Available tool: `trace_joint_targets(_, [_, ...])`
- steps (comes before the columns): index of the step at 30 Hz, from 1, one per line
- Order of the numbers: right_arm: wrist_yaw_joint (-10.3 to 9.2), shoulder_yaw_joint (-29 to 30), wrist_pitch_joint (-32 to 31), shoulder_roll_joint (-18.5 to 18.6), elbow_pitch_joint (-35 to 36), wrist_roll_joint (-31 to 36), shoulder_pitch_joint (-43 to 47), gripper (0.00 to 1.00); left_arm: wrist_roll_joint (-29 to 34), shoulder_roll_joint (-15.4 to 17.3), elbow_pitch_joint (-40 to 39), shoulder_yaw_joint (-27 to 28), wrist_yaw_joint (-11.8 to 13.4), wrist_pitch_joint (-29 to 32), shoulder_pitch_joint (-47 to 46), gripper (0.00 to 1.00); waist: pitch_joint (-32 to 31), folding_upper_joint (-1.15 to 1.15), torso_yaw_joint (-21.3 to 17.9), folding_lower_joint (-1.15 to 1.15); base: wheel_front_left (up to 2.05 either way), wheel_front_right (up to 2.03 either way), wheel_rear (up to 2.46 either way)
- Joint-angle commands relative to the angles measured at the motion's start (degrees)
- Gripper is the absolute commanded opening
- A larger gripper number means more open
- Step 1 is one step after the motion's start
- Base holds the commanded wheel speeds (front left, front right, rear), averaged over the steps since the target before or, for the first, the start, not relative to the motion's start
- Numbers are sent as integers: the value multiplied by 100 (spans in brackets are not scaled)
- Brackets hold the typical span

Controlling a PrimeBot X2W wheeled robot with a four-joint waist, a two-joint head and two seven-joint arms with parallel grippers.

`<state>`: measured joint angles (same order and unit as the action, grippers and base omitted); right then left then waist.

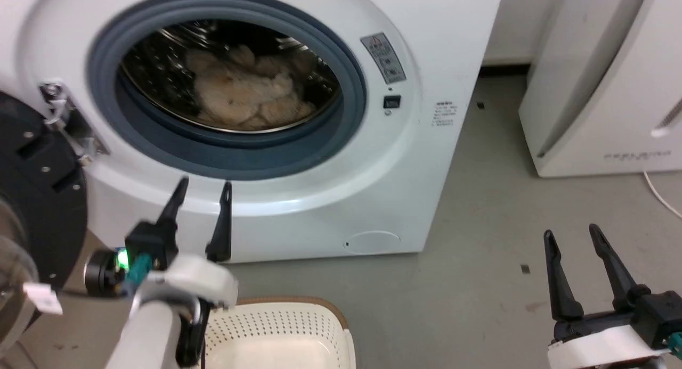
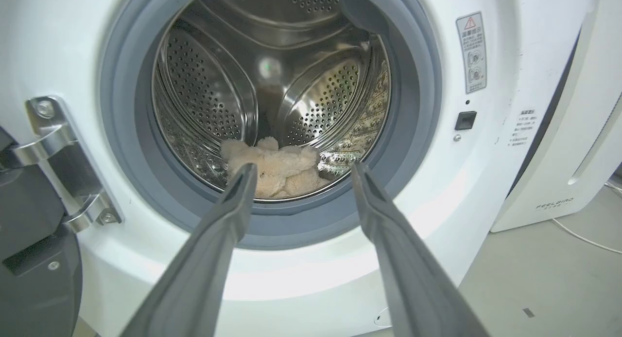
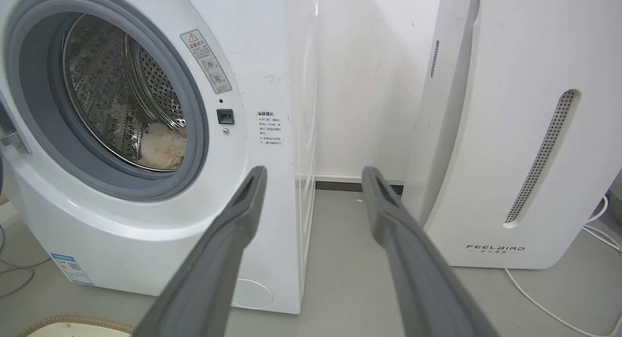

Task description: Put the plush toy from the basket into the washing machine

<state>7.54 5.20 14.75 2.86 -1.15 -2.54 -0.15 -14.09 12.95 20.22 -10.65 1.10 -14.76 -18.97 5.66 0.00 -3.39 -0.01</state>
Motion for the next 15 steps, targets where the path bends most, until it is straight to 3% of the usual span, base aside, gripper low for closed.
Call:
trace_joint_targets(1, [-5, 4, 25, 1, -9, -3, 81, 100, 24, -22, -66, 22, 39, -23, 119, 100, -182, 0, 152, 1, 0, 0, 0])
trace_joint_targets(8, [-5, 9, 25, 1, -38, -52, 247, 100, 83, -303, -936, 364, 349, -23, 1413, 100, -411, 0, 268, 1, 0, 0, 0])
trace_joint_targets(15, [-5, -46, 25, 1, -61, -30, 360, 100, 218, -623, -1514, 518, 290, -23, 2118, 100, -503, 0, 305, 1, 0, 0, 0])
